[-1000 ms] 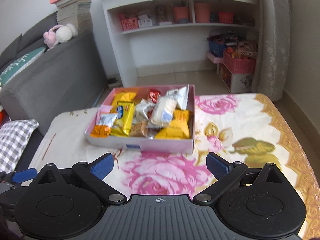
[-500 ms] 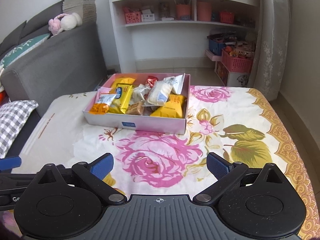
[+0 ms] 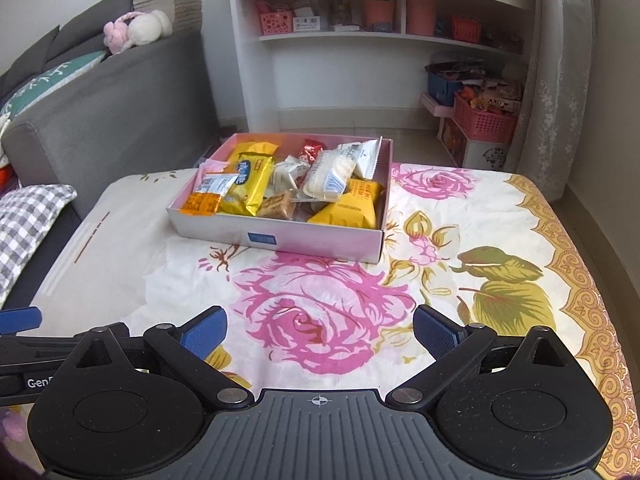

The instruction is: Organize snacks

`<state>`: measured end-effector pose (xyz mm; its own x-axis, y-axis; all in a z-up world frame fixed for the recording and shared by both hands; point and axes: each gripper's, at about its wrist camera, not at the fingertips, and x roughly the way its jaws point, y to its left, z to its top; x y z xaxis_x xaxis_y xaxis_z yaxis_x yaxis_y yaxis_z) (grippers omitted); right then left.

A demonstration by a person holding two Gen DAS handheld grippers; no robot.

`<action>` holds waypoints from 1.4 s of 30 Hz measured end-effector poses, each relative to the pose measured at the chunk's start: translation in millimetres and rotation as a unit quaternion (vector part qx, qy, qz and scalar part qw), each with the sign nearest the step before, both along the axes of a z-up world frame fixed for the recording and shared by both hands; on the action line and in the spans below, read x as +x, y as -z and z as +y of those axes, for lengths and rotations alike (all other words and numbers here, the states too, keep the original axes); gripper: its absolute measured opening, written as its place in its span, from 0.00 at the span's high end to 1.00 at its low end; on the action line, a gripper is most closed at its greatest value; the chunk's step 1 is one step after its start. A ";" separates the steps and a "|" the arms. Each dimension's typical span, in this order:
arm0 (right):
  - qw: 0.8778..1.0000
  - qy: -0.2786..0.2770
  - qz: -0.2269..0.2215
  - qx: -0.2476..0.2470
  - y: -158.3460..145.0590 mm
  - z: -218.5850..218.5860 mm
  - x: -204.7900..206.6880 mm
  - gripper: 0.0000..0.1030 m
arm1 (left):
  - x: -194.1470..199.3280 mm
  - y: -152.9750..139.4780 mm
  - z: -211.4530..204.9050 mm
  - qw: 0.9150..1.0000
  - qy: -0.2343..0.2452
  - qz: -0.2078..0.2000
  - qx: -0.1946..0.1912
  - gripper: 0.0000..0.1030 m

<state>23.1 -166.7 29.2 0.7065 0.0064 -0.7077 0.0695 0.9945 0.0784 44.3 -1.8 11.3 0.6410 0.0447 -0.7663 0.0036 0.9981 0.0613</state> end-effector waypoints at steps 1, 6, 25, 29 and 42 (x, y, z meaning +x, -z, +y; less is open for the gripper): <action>1.000 0.000 0.000 0.000 -0.3 0.2 -0.3 0.02 | -0.6 -0.7 0.1 1.000 0.000 -0.001 0.000 0.00; 1.000 0.000 0.002 -0.001 0.2 -0.4 -1.1 0.02 | -1.1 -3.9 0.2 1.000 0.001 -0.005 -0.001 0.00; 1.000 -0.002 0.000 -0.001 -0.3 0.1 -2.8 0.02 | -0.7 -3.7 0.8 1.000 0.002 -0.003 -0.004 0.00; 1.000 -0.002 0.000 -0.001 0.2 0.2 -2.4 0.02 | -0.9 -3.8 0.6 1.000 0.003 -0.003 -0.004 0.00; 1.000 -0.003 0.000 -0.001 -0.1 -0.2 -2.5 0.02 | -1.0 -4.0 0.6 1.000 0.003 -0.003 -0.004 0.00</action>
<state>20.6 -167.0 29.3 0.7061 0.0082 -0.7081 0.0646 0.9950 0.0760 43.3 -1.2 15.3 0.6454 0.0355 -0.7630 0.0084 0.9985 0.0536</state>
